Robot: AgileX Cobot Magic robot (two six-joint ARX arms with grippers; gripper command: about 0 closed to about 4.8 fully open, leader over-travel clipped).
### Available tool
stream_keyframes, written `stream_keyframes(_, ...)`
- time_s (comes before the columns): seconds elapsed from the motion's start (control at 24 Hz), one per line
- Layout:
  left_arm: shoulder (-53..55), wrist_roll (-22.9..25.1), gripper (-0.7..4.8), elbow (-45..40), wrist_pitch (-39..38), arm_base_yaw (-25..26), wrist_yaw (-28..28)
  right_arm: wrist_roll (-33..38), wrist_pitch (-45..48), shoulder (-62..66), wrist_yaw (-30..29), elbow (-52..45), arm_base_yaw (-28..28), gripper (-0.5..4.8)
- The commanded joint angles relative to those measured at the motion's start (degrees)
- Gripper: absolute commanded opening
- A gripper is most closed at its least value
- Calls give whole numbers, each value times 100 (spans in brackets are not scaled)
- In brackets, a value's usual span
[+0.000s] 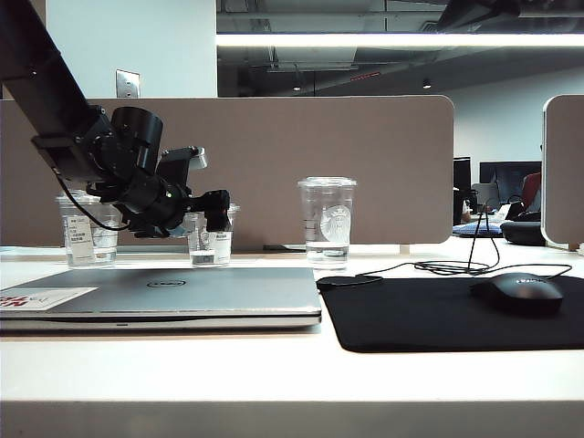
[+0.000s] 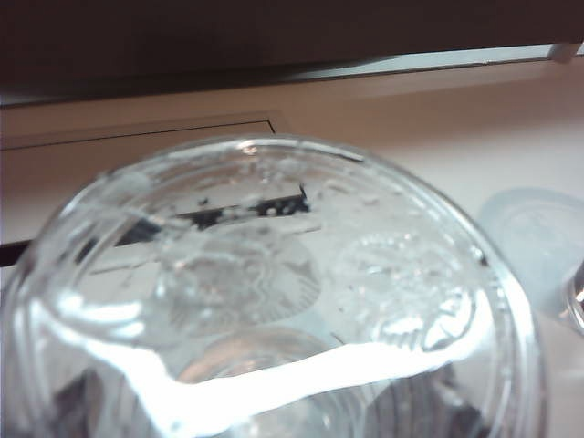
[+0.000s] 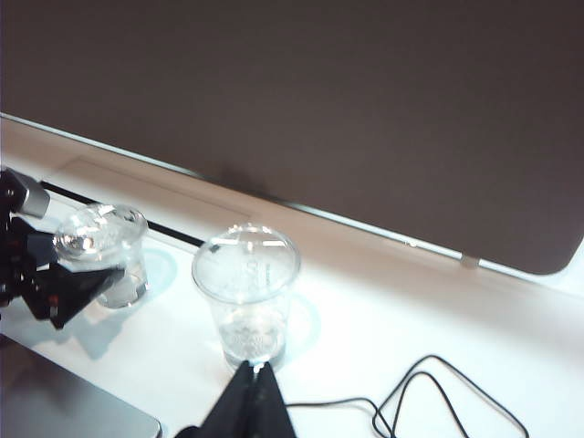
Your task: Pick up the coffee cup on the middle and place it on the right side of the laptop.
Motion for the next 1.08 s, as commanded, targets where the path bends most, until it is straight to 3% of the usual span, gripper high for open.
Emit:
stream_keyframes(0.04,203,42,479,306,-157,-15,-2,-20,74,-20,7,33,2,-6)
stream_keyframes(0.25,378,391,479,328,-4,-15,4,-149,13,-17,133,33,2,-5)
stream_keyframes(0.71,560,398,479,323,614,-15,4,-149,-94,-13,136,22,2,-5)
stream_keyframes(0.75,560,396,461,323,619,-15,7,-149,-94,-11,138,22,2,-6)
stream_keyframes(0.79,560,396,356,323,634,-15,7,-149,-96,-11,138,22,2,-5)
stream_keyframes(0.83,560,396,307,323,634,-15,7,-149,-96,-9,138,22,2,-5)
stream_keyframes(1.08,557,380,304,323,629,-17,13,-149,-98,-9,155,22,2,-5)
